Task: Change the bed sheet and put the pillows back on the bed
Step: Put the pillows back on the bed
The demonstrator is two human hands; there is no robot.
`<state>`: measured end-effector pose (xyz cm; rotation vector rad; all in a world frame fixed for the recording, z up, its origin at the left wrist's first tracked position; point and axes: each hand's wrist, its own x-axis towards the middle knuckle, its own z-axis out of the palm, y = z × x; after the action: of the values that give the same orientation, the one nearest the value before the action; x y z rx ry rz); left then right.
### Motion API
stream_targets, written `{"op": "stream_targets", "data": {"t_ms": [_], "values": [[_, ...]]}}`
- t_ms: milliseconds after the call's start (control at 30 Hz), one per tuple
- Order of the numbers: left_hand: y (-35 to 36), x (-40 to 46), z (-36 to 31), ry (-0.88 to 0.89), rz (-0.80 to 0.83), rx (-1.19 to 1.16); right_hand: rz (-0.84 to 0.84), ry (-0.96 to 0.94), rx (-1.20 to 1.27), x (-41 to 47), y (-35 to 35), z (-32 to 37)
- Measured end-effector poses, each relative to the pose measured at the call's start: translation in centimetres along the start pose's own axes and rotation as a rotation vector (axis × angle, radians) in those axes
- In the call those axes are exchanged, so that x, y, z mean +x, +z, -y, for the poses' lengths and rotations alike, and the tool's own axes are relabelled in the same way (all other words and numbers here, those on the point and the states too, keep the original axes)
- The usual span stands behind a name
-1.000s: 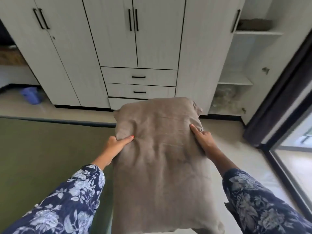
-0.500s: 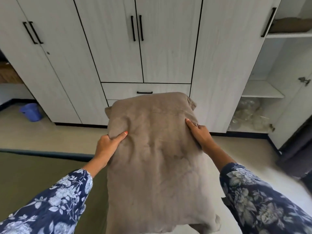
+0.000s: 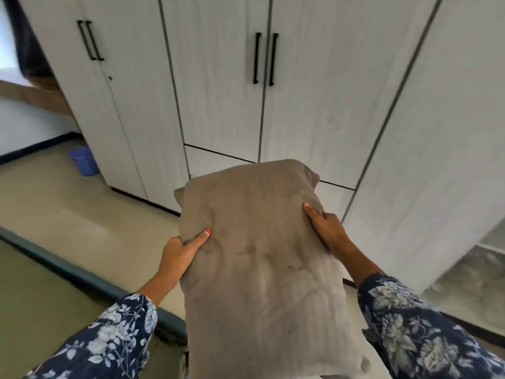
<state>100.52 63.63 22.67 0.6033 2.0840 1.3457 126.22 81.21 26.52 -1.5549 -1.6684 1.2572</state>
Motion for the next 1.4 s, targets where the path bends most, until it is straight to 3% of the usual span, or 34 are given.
{"op": "stream_targets", "data": {"t_ms": [333,733,1167,1400], "values": [[-4.1,14.6,-0.7,-0.09,-0.297,-0.028,0.291,-0.124,-0.032,17.5,13.6,8.9],[-9.5,27.7,-1.3,-0.215,-0.551,-0.021,0.533,-0.241,-0.152,31.5,30.4,19.8],[-19.8,47.5,-3.1,-0.35,-0.887,-0.076,0.863,-0.358,-0.205,46.2,55.0,35.4],[-28.1,54.0,-2.0,-0.447,-1.074,-0.011,1.017,-0.411,-0.229,46.9,69.8,42.2]]}}
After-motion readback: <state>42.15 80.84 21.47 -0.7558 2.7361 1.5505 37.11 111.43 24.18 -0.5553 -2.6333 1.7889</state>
